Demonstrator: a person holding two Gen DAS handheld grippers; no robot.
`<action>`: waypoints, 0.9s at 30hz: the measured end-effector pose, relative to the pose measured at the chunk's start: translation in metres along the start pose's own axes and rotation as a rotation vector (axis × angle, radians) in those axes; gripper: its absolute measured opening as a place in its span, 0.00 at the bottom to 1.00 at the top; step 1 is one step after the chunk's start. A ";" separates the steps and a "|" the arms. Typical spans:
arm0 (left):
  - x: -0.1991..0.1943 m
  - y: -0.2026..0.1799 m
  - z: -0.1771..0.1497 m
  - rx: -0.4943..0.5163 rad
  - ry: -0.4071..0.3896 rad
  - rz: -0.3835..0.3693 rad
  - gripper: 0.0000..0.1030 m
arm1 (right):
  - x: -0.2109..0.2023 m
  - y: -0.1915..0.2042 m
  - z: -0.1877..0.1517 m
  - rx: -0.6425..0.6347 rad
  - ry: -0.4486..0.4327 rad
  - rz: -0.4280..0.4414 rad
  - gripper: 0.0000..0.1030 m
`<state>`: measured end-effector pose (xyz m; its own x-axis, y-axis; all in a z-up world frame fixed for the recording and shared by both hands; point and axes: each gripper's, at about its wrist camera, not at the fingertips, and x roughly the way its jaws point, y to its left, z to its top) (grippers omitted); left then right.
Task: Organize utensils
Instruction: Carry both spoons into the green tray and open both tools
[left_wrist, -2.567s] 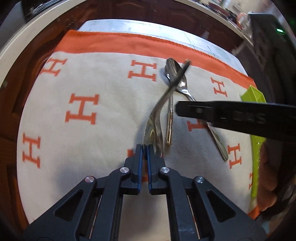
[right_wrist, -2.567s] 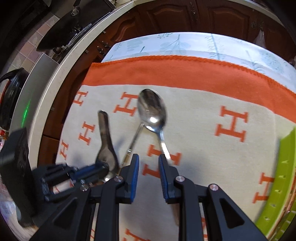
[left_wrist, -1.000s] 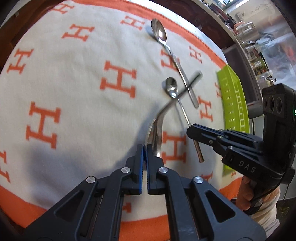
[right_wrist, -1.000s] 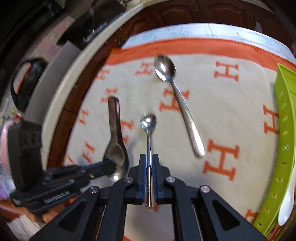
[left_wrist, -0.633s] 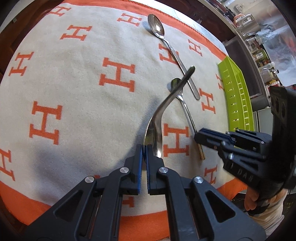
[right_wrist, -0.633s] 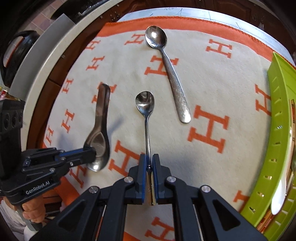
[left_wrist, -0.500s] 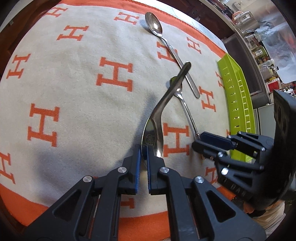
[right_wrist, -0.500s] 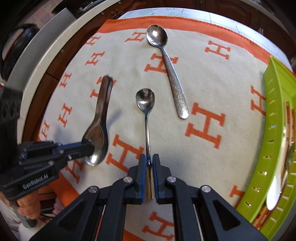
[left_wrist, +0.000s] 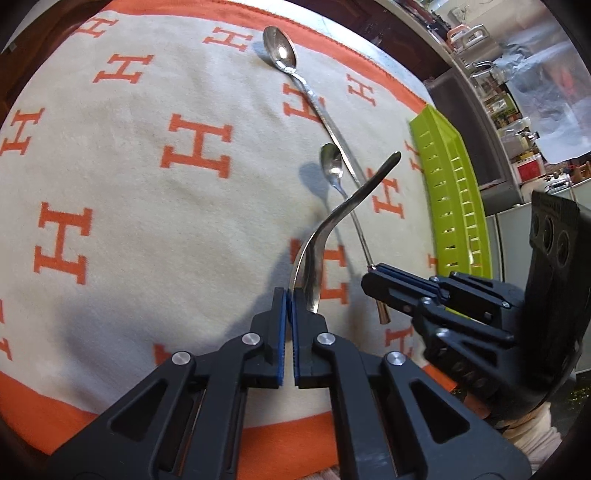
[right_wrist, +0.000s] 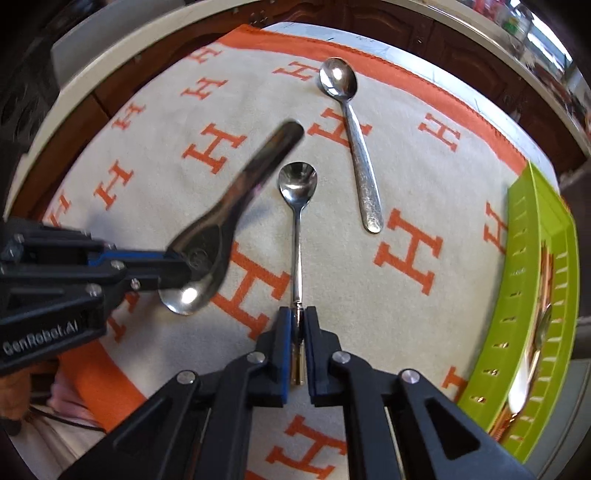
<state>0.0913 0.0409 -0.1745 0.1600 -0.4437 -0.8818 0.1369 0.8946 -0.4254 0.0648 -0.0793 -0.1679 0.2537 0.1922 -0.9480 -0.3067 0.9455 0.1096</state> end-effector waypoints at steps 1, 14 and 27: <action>-0.001 -0.002 0.000 0.000 -0.004 -0.006 0.00 | -0.002 -0.007 -0.002 0.039 -0.010 0.043 0.06; -0.022 -0.100 0.018 0.107 -0.043 -0.100 0.00 | -0.078 -0.080 -0.058 0.358 -0.234 0.279 0.06; 0.062 -0.238 0.024 0.254 0.038 -0.047 0.00 | -0.116 -0.171 -0.104 0.541 -0.284 0.035 0.06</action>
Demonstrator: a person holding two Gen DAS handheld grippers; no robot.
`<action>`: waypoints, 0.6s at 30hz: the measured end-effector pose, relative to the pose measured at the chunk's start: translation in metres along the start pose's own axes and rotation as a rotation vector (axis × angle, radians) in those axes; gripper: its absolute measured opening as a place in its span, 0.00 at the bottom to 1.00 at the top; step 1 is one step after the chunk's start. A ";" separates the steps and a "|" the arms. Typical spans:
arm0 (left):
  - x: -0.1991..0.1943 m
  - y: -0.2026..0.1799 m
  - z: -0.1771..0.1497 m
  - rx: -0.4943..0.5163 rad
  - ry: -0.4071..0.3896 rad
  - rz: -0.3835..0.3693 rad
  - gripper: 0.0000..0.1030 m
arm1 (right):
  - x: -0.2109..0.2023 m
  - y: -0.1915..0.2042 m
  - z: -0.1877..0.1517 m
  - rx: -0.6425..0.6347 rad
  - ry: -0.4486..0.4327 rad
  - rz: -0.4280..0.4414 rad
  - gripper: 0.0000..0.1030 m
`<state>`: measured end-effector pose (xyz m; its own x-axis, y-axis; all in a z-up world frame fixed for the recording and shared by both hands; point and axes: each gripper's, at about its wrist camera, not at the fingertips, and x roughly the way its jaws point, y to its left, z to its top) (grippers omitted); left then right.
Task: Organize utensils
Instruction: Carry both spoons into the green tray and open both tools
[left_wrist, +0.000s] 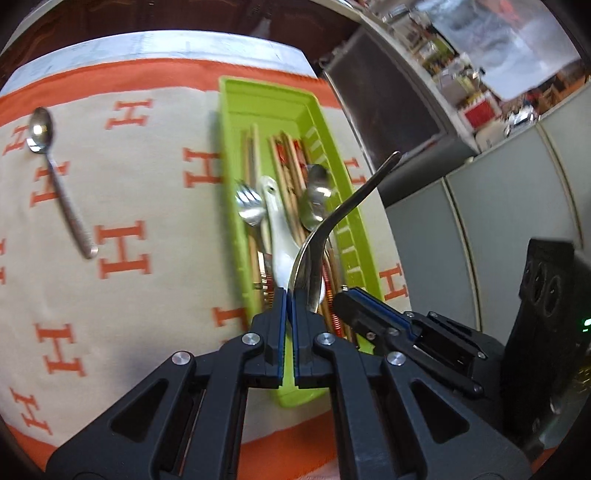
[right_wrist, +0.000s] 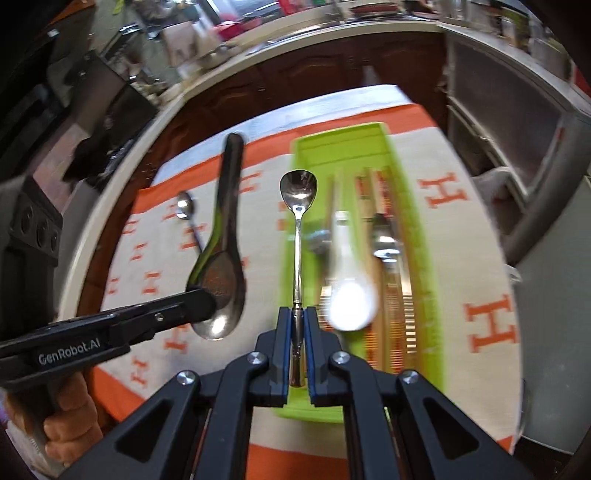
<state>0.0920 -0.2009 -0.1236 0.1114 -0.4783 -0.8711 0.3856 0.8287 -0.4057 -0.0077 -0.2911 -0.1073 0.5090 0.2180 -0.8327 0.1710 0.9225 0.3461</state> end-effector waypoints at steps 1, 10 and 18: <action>0.007 -0.004 -0.002 0.007 0.014 0.019 0.00 | 0.002 -0.004 0.000 -0.001 0.002 -0.027 0.06; 0.020 -0.015 -0.015 0.081 0.052 0.086 0.11 | 0.026 -0.027 -0.002 -0.002 0.071 -0.094 0.07; -0.013 -0.021 -0.032 0.140 -0.031 0.141 0.39 | 0.021 -0.027 -0.008 -0.001 0.056 -0.107 0.07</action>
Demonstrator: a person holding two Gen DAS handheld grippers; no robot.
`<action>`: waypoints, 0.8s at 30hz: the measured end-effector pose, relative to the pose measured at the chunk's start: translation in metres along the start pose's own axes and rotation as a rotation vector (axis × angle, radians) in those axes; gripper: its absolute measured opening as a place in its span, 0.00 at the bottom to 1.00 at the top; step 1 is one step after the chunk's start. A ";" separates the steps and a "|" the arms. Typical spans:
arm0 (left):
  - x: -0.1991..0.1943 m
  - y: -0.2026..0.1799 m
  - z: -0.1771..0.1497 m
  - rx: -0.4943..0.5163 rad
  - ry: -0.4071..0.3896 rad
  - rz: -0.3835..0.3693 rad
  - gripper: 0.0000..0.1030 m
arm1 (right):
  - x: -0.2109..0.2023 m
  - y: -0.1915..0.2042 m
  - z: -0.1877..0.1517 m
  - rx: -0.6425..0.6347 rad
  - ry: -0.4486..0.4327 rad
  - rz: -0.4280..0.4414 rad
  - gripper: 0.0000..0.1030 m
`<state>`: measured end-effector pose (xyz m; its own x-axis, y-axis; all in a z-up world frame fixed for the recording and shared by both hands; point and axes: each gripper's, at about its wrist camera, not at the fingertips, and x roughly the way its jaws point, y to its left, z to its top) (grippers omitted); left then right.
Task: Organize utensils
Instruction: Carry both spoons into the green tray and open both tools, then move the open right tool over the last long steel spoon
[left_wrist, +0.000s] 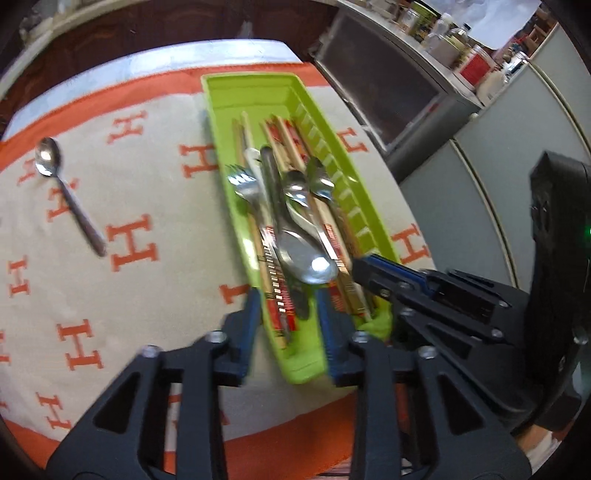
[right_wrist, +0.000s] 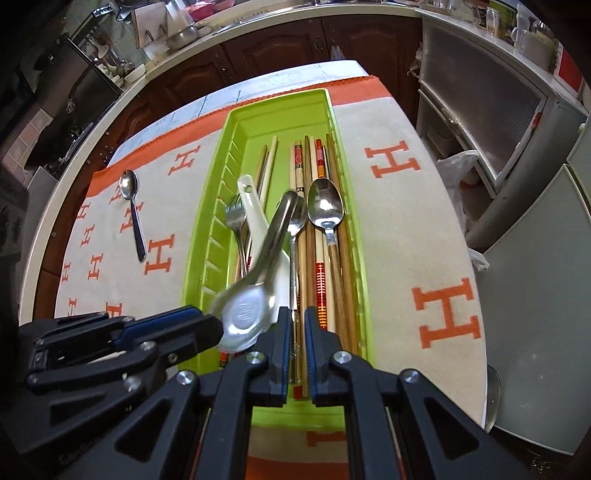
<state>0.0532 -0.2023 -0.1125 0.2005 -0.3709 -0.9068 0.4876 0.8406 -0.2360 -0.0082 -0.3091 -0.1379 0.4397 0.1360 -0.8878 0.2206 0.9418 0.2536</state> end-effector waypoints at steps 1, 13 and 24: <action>-0.005 0.003 -0.001 -0.011 -0.012 0.002 0.43 | -0.002 -0.001 -0.001 0.005 -0.006 -0.001 0.07; -0.038 0.041 -0.002 -0.155 -0.119 0.032 0.48 | -0.014 0.005 -0.011 0.028 -0.023 0.026 0.07; -0.074 0.090 -0.005 -0.262 -0.207 0.057 0.48 | -0.029 0.034 -0.010 -0.022 -0.055 0.050 0.07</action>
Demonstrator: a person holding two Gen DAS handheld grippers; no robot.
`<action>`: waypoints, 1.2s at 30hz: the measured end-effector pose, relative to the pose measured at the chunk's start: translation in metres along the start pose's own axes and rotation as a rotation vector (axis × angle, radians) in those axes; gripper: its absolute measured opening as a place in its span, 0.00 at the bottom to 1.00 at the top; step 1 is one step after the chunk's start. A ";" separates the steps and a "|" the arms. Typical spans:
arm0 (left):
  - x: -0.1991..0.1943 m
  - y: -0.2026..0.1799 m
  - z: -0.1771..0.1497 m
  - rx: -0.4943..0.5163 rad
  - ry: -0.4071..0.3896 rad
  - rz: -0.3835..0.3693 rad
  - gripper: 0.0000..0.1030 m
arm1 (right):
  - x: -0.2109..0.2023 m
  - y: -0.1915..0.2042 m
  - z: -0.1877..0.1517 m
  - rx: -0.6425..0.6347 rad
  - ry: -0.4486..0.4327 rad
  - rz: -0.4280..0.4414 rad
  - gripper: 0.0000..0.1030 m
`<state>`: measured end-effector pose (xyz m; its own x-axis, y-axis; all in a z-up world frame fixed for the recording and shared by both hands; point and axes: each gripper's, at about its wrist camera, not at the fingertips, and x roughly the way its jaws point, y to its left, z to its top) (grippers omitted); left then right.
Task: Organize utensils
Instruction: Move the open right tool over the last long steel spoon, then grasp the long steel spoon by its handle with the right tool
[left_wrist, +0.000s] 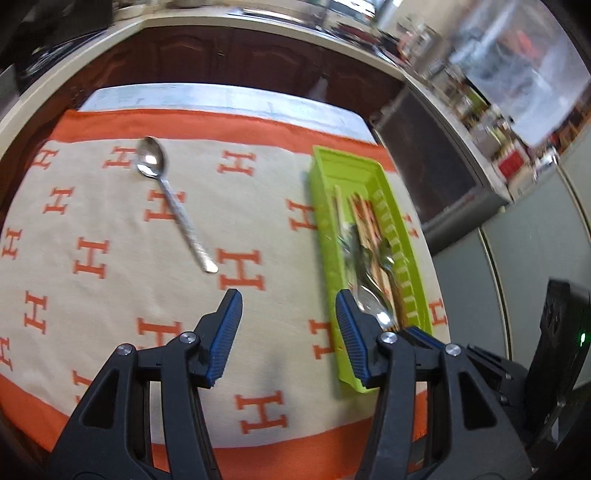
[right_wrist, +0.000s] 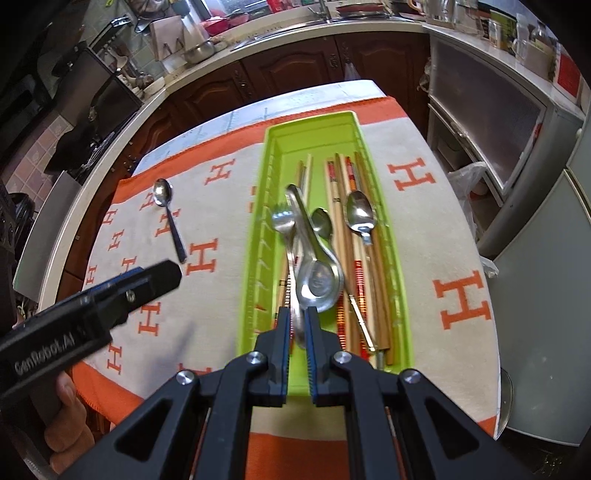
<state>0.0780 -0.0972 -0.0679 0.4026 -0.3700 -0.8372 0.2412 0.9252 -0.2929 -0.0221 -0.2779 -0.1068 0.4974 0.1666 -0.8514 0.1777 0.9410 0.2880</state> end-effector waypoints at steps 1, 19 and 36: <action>-0.004 0.008 0.002 -0.017 -0.010 0.013 0.48 | -0.001 0.003 0.001 -0.006 0.000 0.001 0.07; -0.073 0.104 0.029 -0.060 -0.170 0.223 0.48 | -0.003 0.099 0.051 -0.216 -0.004 0.031 0.07; -0.067 0.163 0.121 -0.050 -0.115 0.255 0.48 | 0.043 0.165 0.171 -0.248 0.147 0.168 0.08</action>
<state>0.1974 0.0682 -0.0034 0.5434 -0.1291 -0.8295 0.0768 0.9916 -0.1041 0.1739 -0.1661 -0.0207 0.3711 0.3494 -0.8603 -0.1173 0.9367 0.3299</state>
